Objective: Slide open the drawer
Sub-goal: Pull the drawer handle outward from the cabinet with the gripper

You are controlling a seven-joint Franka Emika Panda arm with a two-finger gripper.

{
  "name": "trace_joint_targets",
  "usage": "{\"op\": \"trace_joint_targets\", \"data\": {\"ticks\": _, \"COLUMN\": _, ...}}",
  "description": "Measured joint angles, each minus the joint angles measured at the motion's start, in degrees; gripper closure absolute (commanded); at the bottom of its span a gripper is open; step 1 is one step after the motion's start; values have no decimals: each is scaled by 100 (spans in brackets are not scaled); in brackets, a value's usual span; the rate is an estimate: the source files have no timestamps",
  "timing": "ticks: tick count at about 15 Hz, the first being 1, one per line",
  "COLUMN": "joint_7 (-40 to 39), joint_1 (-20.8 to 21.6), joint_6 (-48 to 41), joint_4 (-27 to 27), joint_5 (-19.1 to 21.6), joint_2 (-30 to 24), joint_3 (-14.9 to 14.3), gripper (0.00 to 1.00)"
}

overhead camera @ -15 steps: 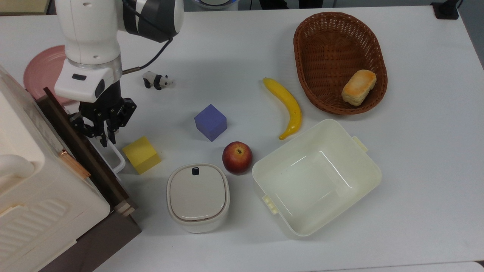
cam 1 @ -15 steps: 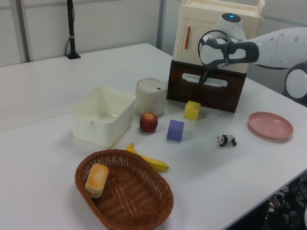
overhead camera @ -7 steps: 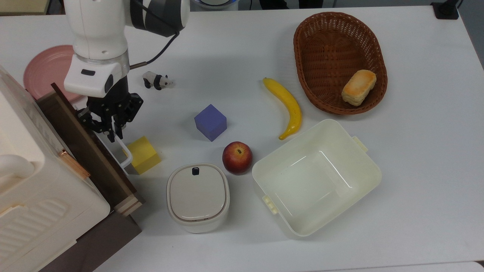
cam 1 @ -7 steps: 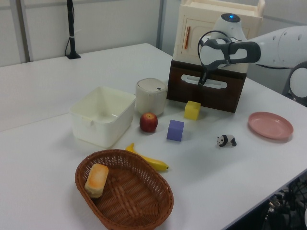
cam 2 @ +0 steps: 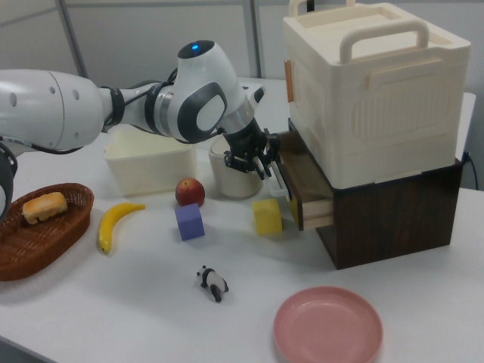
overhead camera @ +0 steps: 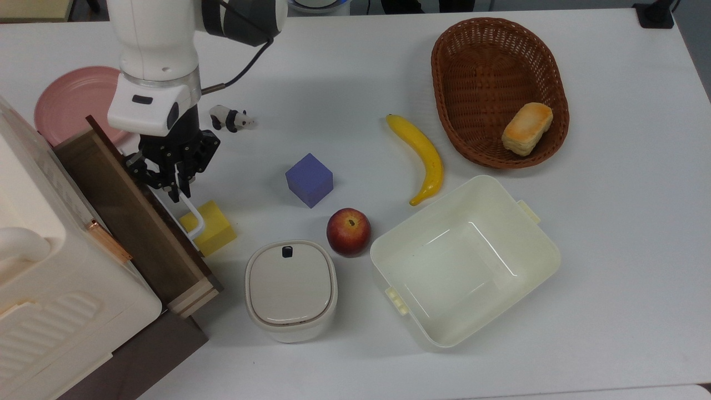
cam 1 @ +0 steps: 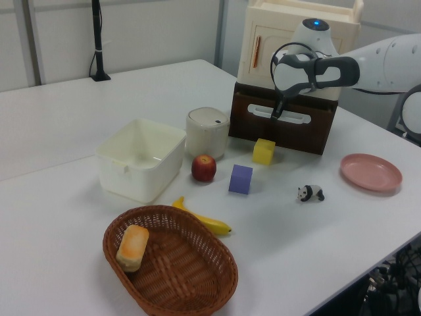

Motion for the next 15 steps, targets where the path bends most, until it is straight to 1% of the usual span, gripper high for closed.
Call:
{"op": "trace_joint_targets", "data": {"ticks": 6, "joint_7": 7, "joint_1": 106, "joint_6": -14, "joint_4": -317, "joint_5": -4, "joint_2": -229, "joint_3": 3, "gripper": 90}}
{"op": "trace_joint_targets", "data": {"ticks": 15, "joint_7": 10, "joint_1": 156, "joint_6": -50, "joint_4": -444, "joint_5": -4, "joint_2": -349, "joint_3": 6, "gripper": 90}}
